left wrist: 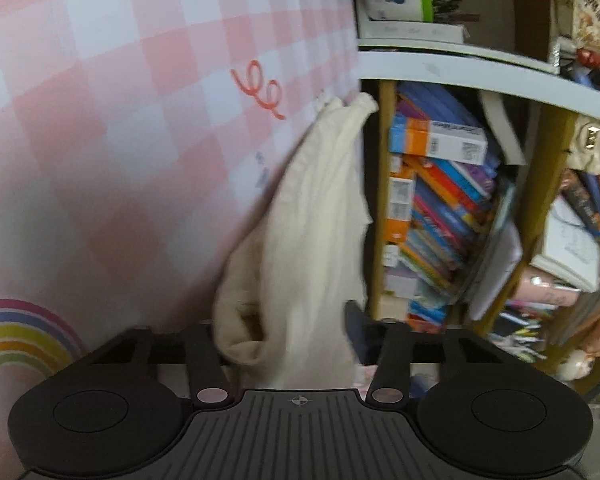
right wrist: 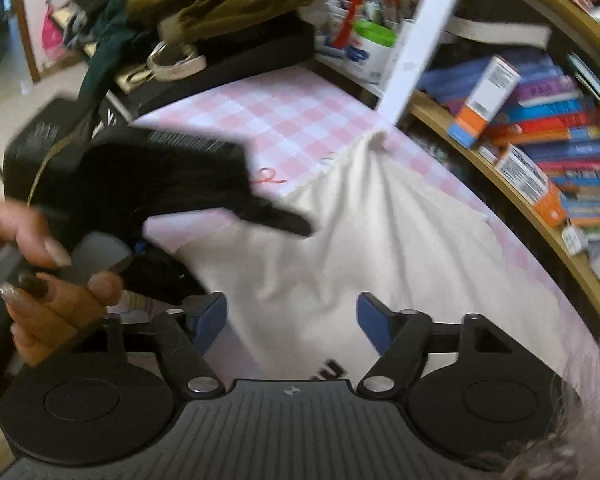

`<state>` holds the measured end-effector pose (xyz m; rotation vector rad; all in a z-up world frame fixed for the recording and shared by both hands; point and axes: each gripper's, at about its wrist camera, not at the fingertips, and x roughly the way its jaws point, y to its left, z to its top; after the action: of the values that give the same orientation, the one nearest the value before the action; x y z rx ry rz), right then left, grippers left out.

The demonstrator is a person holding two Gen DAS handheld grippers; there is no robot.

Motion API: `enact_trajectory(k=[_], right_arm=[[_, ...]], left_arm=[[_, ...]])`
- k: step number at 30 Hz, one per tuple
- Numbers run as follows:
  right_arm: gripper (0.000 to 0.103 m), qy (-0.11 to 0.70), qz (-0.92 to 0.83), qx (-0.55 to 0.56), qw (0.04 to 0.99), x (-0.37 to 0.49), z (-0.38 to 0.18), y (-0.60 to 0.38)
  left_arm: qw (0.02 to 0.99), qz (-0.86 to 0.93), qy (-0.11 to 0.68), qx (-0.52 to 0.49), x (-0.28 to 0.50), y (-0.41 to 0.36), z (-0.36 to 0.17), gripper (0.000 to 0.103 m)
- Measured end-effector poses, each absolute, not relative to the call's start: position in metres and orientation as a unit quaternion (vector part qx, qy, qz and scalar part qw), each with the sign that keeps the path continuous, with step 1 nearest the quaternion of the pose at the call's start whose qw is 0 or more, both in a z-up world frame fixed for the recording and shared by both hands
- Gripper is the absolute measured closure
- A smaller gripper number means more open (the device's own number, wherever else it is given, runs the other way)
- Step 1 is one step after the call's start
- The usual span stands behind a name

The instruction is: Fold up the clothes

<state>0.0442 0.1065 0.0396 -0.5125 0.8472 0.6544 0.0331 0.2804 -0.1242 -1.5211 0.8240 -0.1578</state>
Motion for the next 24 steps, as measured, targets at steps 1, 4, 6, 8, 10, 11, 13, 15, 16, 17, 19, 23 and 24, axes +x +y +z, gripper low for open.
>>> enact_trajectory(k=[1, 4, 6, 8, 10, 11, 13, 15, 16, 17, 19, 23, 24], right_arm=[[0.019, 0.403, 0.298, -0.232, 0.834, 0.053, 0.045, 0.101], [0.012, 0.429, 0.25, -0.21, 0.842, 0.095, 0.059, 0.099], [0.012, 0.446, 0.227, -0.215, 0.839, 0.124, 0.06, 0.111], [0.01, 0.462, 0.212, -0.224, 0.831, 0.151, 0.058, 0.129], [0.01, 0.481, 0.212, -0.232, 0.818, 0.173, 0.053, 0.149], [0.01, 0.491, 0.212, -0.237, 0.811, 0.183, 0.05, 0.161], [0.01, 0.504, 0.212, -0.254, 0.797, 0.197, 0.045, 0.186], [0.011, 0.507, 0.211, -0.286, 0.785, 0.203, 0.038, 0.209], [0.011, 0.507, 0.211, -0.307, 0.778, 0.205, 0.034, 0.221], [0.011, 0.506, 0.211, -0.327, 0.77, 0.206, 0.029, 0.232], [0.011, 0.507, 0.209, -0.371, 0.749, 0.207, 0.015, 0.249], [0.011, 0.505, 0.2, -0.43, 0.721, 0.207, -0.009, 0.268], [0.011, 0.505, 0.198, -0.438, 0.717, 0.207, -0.014, 0.271]], left_arm=[[0.655, -0.066, 0.365, -0.658, 0.033, 0.279, -0.122, 0.08], [0.691, -0.061, 0.371, -0.618, 0.032, 0.274, -0.111, 0.097], [0.733, -0.071, 0.367, -0.569, 0.034, 0.268, -0.093, 0.098], [0.77, -0.086, 0.363, -0.517, 0.037, 0.259, -0.074, 0.098], [0.805, -0.104, 0.36, -0.46, 0.041, 0.247, -0.057, 0.098], [0.82, -0.111, 0.358, -0.432, 0.043, 0.241, -0.05, 0.098], [0.843, -0.122, 0.355, -0.385, 0.045, 0.231, -0.038, 0.098], [0.854, -0.13, 0.35, -0.361, 0.047, 0.224, -0.032, 0.098], [0.855, -0.131, 0.35, -0.359, 0.048, 0.224, -0.031, 0.098], [0.856, -0.132, 0.349, -0.356, 0.048, 0.223, -0.031, 0.098], [0.859, -0.133, 0.349, -0.352, 0.048, 0.223, -0.03, 0.098], [0.863, -0.135, 0.348, -0.342, 0.049, 0.221, -0.028, 0.098], [0.864, -0.136, 0.347, -0.339, 0.05, 0.221, -0.028, 0.098]])
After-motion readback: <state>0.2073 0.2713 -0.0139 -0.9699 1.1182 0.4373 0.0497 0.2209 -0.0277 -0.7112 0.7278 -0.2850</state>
